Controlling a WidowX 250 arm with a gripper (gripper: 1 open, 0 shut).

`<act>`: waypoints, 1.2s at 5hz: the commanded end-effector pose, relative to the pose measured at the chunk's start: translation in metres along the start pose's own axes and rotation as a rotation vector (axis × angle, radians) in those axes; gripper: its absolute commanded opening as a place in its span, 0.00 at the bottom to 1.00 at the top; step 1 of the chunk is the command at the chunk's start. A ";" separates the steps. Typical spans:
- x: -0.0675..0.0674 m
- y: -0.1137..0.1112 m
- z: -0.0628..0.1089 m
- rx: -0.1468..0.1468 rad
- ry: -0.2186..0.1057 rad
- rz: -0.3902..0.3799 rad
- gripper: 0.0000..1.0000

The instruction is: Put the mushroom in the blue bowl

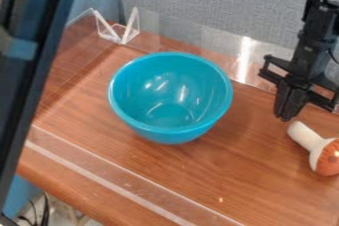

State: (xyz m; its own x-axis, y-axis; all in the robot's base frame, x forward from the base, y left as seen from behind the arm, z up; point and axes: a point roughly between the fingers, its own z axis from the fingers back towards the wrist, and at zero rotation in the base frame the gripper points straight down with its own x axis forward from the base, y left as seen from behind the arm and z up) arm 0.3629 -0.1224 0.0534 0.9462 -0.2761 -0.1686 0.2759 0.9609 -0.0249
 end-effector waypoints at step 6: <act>-0.014 -0.021 0.037 -0.034 -0.155 -0.057 1.00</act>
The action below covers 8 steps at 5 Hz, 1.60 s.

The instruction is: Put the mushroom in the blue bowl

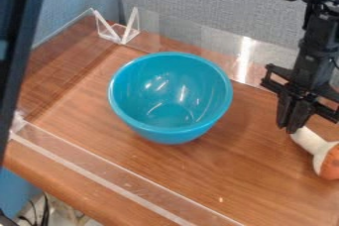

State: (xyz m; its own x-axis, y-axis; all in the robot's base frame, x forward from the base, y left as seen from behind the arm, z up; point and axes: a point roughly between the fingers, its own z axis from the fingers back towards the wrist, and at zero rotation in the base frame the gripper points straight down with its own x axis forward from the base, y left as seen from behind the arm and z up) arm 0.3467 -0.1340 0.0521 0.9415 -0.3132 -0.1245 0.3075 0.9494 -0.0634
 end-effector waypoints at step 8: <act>-0.005 -0.027 0.030 0.002 -0.154 -0.106 0.00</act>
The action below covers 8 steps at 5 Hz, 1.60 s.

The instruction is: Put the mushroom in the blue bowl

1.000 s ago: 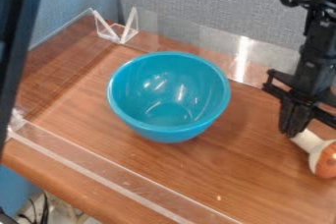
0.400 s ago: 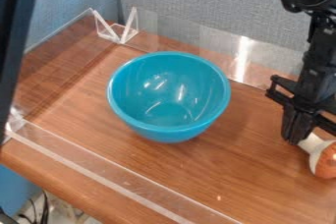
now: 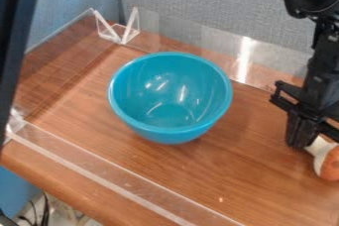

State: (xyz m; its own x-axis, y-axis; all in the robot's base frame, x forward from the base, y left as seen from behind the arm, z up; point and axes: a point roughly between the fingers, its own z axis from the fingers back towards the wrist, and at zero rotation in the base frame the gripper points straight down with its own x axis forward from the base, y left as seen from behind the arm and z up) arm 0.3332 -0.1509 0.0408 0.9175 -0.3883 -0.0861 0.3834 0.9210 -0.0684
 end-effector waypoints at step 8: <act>-0.007 -0.018 0.042 0.014 -0.161 -0.082 0.00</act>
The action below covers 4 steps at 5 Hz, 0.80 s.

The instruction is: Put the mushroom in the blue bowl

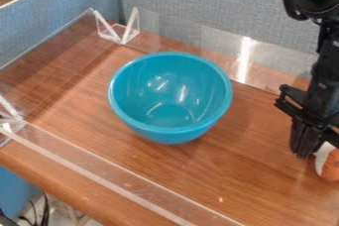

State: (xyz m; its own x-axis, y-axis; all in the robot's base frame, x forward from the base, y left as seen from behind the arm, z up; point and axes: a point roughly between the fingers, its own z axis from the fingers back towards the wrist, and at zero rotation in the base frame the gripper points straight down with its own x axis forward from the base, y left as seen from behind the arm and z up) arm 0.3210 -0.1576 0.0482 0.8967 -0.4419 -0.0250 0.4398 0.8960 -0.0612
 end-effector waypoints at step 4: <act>-0.063 0.080 0.145 0.147 -0.231 0.209 0.00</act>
State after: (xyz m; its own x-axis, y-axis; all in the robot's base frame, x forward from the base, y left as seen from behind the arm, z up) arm 0.3091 -0.0500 0.1696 0.9620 -0.2354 0.1381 0.2284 0.9714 0.0652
